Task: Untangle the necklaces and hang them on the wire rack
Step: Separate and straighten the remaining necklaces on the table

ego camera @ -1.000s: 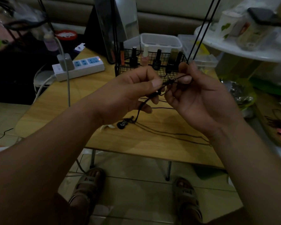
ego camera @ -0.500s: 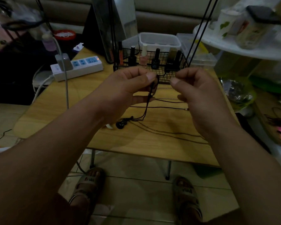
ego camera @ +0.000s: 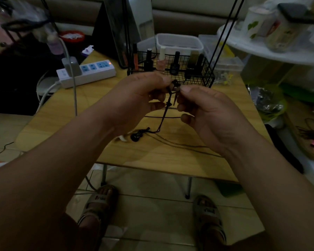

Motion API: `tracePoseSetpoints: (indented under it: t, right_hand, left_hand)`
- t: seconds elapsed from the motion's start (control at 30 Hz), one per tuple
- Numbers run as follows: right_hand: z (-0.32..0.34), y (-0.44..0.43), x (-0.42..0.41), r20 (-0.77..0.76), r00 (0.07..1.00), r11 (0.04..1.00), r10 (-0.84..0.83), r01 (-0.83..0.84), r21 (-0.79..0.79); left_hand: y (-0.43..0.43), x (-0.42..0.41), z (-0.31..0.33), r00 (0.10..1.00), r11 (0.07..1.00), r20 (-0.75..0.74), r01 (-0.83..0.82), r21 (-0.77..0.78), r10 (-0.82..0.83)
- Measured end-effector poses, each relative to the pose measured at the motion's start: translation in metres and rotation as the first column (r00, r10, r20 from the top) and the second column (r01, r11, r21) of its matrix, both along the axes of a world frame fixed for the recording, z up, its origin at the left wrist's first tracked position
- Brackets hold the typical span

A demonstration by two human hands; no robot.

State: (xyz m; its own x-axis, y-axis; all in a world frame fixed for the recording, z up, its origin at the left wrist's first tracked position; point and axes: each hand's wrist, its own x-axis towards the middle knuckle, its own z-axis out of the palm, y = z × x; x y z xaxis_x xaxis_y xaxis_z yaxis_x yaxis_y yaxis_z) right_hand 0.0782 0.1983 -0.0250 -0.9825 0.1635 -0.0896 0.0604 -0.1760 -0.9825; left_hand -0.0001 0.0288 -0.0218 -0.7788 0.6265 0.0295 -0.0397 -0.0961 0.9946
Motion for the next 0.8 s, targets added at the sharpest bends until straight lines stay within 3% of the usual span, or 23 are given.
tracePoseSetpoints:
  t: [0.13, 0.27, 0.37, 0.53, 0.67, 0.8]
  right_hand:
    - [0.001, -0.002, 0.001, -0.025, 0.999, 0.999, -0.028, 0.028, 0.027]
    - [0.002, -0.003, 0.003, -0.054, 0.998, 0.999, -0.012, 0.015, 0.05]
    - [0.002, 0.0, 0.003, -0.052, 0.999, 0.998, -0.01, 0.013, 0.061]
    - [-0.002, 0.004, 0.0, -0.047, 0.998, 0.959, -0.038, 0.049, 0.277]
    - [-0.001, 0.007, 0.0, -0.079, 0.995, 0.983, -0.06, 0.073, 0.169]
    - [0.001, 0.009, 0.001, -0.121, 0.992, 0.996, -0.046, 0.055, 0.073]
  left_hand:
    - [-0.001, 0.001, 0.001, 0.991, 0.995, 0.093, 0.088, 0.043, -0.091]
    - [-0.001, 0.002, -0.001, 0.993, 0.993, 0.015, 0.118, -0.031, -0.117]
    - [-0.003, -0.001, -0.002, 0.998, 0.998, 0.007, 0.06, 0.014, -0.061]
    - [-0.001, -0.002, -0.003, 0.996, 0.992, 0.079, 0.026, 0.121, -0.036]
    - [-0.001, 0.001, 0.0, 0.996, 0.996, 0.061, 0.063, 0.059, -0.067]
    - [0.0, 0.004, 0.001, 0.998, 0.993, -0.026, 0.063, -0.099, -0.065]
